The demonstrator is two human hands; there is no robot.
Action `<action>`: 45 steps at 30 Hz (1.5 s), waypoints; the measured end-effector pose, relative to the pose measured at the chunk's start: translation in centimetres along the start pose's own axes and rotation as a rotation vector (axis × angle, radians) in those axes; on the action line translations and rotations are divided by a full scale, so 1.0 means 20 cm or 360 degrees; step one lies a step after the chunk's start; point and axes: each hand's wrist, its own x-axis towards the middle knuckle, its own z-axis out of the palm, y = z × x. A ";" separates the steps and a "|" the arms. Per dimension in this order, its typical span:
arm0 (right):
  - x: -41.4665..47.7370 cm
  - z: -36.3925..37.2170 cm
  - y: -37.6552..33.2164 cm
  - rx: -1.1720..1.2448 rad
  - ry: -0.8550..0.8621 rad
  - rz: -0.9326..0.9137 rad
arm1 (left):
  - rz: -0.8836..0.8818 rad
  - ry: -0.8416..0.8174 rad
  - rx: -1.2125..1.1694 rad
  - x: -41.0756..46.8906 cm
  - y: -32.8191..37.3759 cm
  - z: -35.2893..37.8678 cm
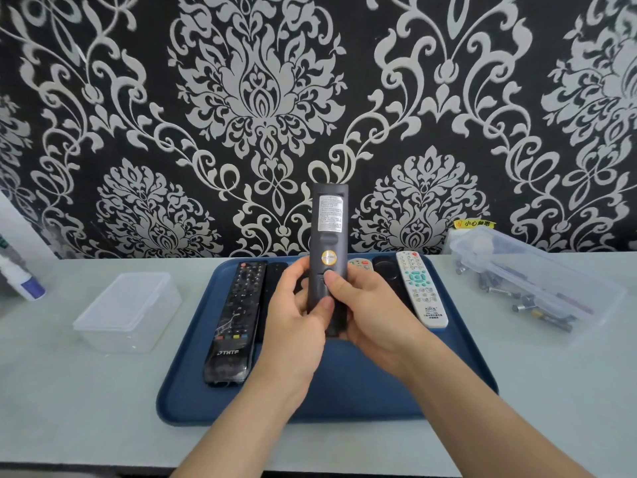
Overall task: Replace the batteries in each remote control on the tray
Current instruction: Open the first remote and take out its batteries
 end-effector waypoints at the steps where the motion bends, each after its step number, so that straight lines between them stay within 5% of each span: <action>1: 0.00 0.00 0.00 0.0017 -0.0001 0.0000 | -0.0009 -0.0046 -0.0014 0.01 -0.01 -0.01; 4: -0.01 -0.01 -0.01 0.0155 -0.0019 0.0004 | 0.0046 -0.0177 0.0098 0.02 -0.02 -0.02; 9: 0.00 -0.02 -0.04 0.0235 0.0199 -0.0154 | 0.0873 -0.0110 0.1402 0.05 -0.05 -0.05; 13: 0.00 -0.05 -0.06 0.0273 0.0372 -0.0123 | 0.1091 -0.0187 0.1738 0.05 -0.06 -0.06; 17: -0.02 -0.06 -0.09 0.0282 0.0430 -0.0103 | 0.1249 -0.0115 0.1519 0.03 -0.03 -0.05; 22: -0.02 -0.09 -0.16 0.0398 0.0599 -0.0168 | 0.0967 0.0213 0.1427 0.03 0.04 -0.11; 26: -0.03 -0.09 -0.16 0.0419 0.0578 -0.0130 | 0.0531 -0.0301 0.1913 0.04 -0.01 -0.16; 31: -0.02 -0.07 -0.14 0.0391 0.0553 -0.0123 | 0.0631 -0.0325 0.2182 -0.01 -0.02 -0.11; 36: -0.03 -0.03 -0.12 0.0243 0.0485 -0.0125 | 0.1016 0.0099 0.1481 -0.01 0.05 -0.11; 38: -0.02 -0.02 -0.09 0.0017 0.0492 -0.0192 | 0.1159 0.0048 0.1241 -0.03 0.07 -0.09; 45: -0.01 0.00 -0.05 -0.0452 0.0506 -0.0335 | 0.1181 -0.0114 0.1361 -0.03 0.05 -0.07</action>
